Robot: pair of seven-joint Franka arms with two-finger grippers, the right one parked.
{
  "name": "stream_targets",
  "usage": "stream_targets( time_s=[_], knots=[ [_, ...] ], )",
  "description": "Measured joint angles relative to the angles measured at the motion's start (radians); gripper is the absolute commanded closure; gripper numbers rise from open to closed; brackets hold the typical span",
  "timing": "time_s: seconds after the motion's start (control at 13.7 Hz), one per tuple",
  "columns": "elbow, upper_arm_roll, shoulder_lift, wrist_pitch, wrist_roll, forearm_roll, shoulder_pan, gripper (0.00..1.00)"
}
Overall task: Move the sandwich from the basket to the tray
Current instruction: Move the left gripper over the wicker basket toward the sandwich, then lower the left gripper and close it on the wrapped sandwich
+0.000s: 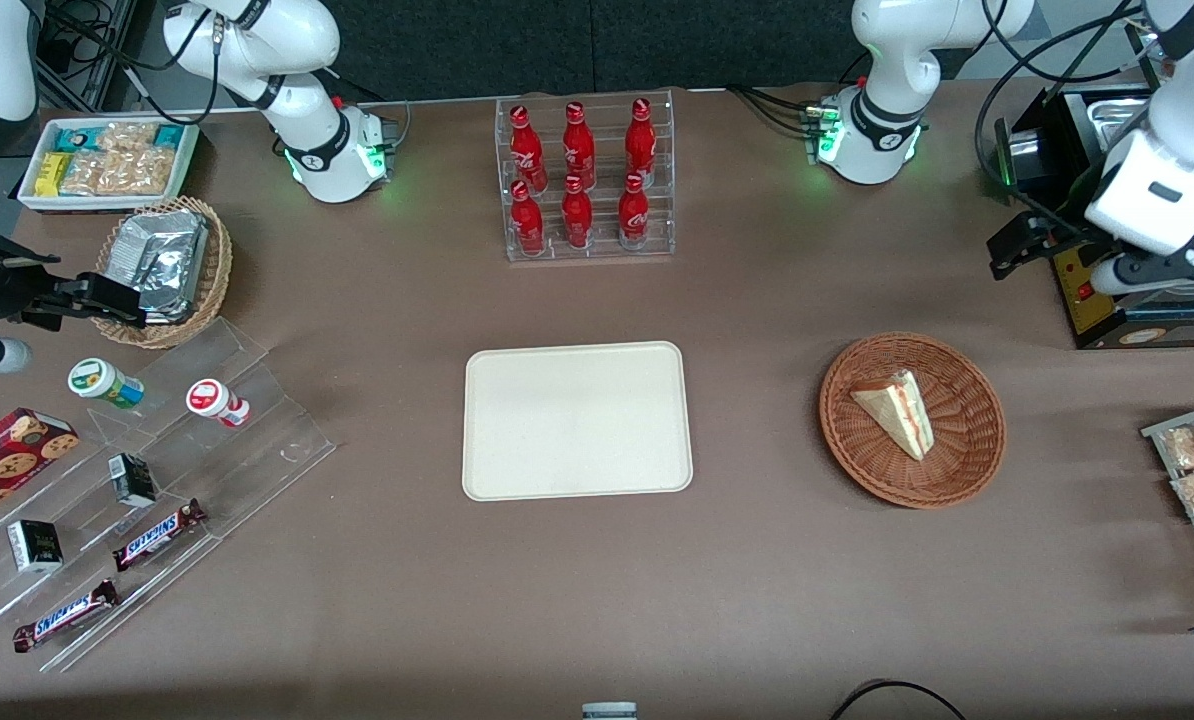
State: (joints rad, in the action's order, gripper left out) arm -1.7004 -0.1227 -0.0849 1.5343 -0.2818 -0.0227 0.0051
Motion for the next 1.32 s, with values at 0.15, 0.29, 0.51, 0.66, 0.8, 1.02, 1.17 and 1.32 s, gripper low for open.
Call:
stream_targets(
  time_s=[0.15,0.29,0.51,0.66,0.8,1.02,1.17,1.32],
  knots=[
    [-0.003,-0.004,0.031,-0.004,-0.028,0.008,0.000,0.00],
    [-0.008,-0.003,0.079,0.004,-0.062,0.031,0.000,0.00],
    [-0.043,-0.001,0.180,0.104,-0.179,0.040,0.001,0.00],
    [-0.090,-0.001,0.238,0.210,-0.236,0.041,0.001,0.00],
    [-0.157,0.000,0.273,0.337,-0.283,0.041,0.001,0.00],
    [-0.269,0.001,0.305,0.500,-0.323,0.041,0.001,0.00],
    [-0.317,0.004,0.323,0.554,-0.329,0.041,0.002,0.00],
    [-0.340,0.007,0.348,0.578,-0.329,0.041,0.003,0.00]
  ],
)
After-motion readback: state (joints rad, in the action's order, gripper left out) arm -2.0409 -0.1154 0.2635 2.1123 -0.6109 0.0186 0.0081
